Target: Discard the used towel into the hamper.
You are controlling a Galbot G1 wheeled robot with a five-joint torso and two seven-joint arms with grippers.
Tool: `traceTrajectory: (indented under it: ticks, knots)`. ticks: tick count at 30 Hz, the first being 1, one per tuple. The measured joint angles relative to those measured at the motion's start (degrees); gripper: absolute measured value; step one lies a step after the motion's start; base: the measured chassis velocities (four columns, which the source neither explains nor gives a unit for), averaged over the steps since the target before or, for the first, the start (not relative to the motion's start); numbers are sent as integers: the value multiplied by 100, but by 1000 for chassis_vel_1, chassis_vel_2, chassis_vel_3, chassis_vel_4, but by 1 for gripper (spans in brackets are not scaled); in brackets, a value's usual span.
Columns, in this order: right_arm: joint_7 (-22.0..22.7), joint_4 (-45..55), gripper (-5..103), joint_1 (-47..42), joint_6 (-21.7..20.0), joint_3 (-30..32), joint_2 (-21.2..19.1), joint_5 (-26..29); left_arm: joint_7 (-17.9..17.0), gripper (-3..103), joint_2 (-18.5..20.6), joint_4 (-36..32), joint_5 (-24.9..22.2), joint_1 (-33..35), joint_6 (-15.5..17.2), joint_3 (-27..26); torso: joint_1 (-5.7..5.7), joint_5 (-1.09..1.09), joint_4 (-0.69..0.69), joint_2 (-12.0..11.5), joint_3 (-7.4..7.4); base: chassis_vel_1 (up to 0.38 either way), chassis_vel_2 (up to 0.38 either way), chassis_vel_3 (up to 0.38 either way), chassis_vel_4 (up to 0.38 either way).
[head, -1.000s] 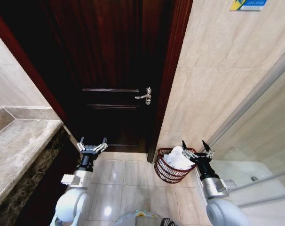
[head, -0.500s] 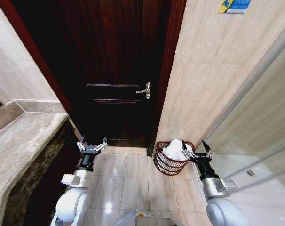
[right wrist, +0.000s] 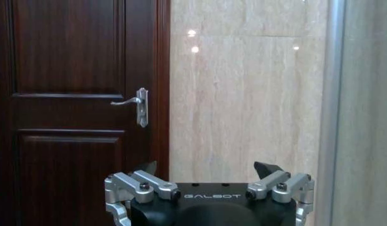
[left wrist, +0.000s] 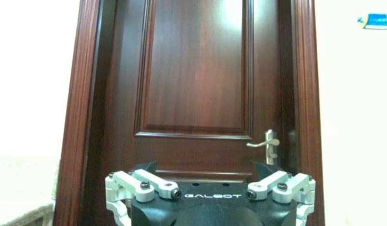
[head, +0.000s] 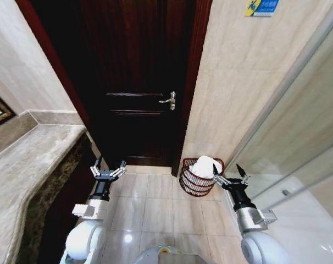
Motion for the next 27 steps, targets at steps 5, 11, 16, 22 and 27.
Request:
traceTrajectory:
  ticks: [5, 11, 16, 22, 27]
  knots:
    - [0, 0, 100, 0, 0, 0, 0, 0, 12, 100, 9, 0, -32, 52, -71, -14, -1, -1, 1, -4, -2, 147, -152, -138, 156]
    - [0, 0, 100, 0, 0, 0, 0, 0, 3, 100, 17, 29, -52, 60, -131, -20, -2, -2, 1, -6, -3, 131, -140, -134, 127]
    - [0, 0, 100, 1, 0, 0, 0, 0, -30, 100, 87, 9, -145, 93, -160, -105, -2, -1, 1, -9, -4, 142, -147, -158, 146]
    - [0, 0, 100, 0, 0, 0, 0, 0, -35, 100, 55, 119, -65, 75, -162, -79, -5, -1, 2, -10, -5, 178, -164, -168, 176]
    - [0, 0, 100, -1, 0, 0, 0, 0, -31, 100, 5, 135, -35, 37, -140, -25, -5, -1, 0, -11, -5, 183, -176, -189, 154]
